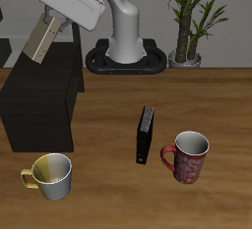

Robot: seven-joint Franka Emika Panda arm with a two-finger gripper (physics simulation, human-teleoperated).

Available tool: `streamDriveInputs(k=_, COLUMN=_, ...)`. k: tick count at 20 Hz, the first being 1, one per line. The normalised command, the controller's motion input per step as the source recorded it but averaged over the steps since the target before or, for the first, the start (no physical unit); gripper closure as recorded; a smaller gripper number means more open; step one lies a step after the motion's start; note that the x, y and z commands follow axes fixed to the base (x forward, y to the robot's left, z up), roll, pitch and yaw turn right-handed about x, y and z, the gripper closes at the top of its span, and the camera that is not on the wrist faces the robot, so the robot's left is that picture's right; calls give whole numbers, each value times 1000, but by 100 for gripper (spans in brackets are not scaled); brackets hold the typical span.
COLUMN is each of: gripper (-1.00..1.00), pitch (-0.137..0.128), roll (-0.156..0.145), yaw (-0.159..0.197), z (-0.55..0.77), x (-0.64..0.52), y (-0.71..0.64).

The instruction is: Place the yellow book flat on top of the shelf

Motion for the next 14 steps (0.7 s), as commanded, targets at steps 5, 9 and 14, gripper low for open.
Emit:
streamDriveInputs(k=5, gripper=100, pitch=2, roll=-82, yaw=66, z=-272, x=174, y=-201)
streamDriveInputs(k=9, gripper=100, pitch=-2, roll=-51, yaw=34, z=-182, x=94, y=-170)
streamDriveInputs(k=14, gripper=100, pitch=43, roll=-59, yaw=38, z=-498, x=158, y=-159)
